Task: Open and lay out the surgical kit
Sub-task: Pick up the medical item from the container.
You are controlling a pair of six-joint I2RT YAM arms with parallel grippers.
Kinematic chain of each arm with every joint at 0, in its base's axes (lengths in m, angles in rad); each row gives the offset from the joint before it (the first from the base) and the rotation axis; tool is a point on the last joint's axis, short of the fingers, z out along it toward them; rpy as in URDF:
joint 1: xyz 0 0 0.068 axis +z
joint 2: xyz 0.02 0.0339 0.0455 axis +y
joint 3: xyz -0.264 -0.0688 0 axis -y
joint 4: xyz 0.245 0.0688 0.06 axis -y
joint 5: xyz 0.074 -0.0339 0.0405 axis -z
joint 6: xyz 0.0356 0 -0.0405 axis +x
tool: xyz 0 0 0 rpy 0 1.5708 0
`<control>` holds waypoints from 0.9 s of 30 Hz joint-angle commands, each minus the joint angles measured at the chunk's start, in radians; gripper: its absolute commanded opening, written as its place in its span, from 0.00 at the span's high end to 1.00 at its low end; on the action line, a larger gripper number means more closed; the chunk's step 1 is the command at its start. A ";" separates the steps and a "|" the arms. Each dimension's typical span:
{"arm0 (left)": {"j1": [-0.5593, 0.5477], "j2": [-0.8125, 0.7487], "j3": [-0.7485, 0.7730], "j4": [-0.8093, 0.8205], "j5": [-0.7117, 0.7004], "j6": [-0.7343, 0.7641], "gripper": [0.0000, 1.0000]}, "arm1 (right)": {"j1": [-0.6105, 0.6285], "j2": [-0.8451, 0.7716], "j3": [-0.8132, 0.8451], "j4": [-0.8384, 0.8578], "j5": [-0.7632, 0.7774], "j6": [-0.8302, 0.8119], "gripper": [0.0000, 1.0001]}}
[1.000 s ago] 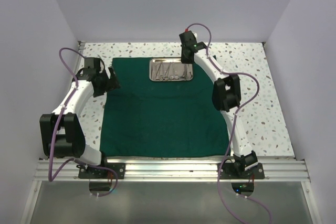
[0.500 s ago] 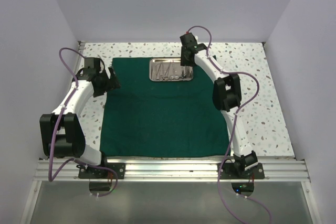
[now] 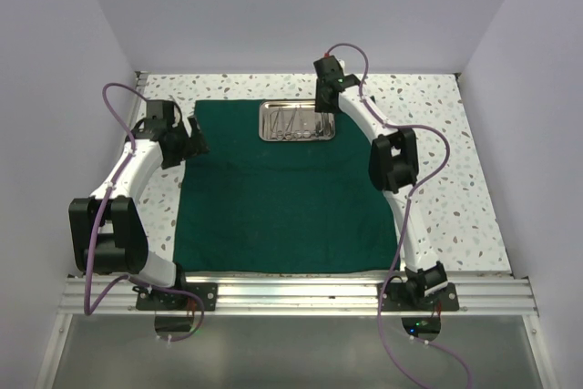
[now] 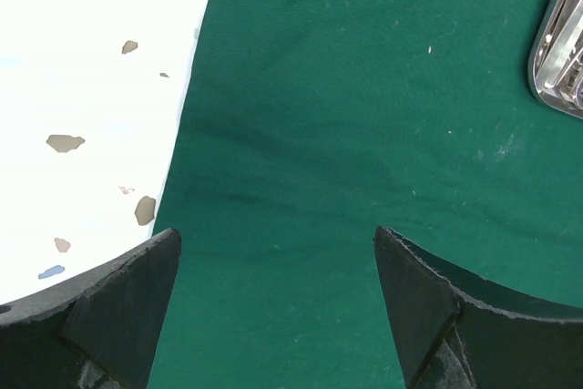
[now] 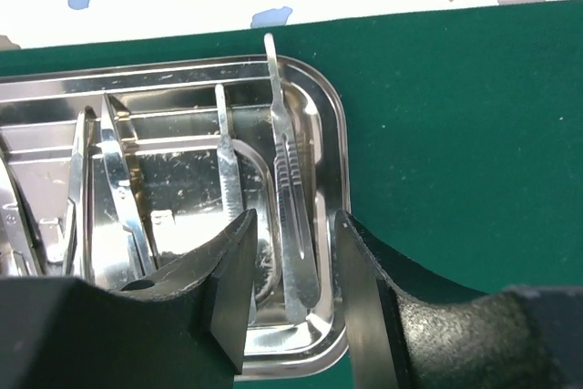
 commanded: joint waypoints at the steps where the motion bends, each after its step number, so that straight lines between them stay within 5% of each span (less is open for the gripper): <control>1: -0.001 -0.029 0.001 0.016 -0.008 0.016 0.09 | -0.013 0.032 0.057 0.007 0.031 -0.022 0.57; 27: -0.001 0.046 0.047 0.015 -0.014 0.017 0.09 | -0.017 0.117 0.086 -0.014 0.028 -0.030 0.75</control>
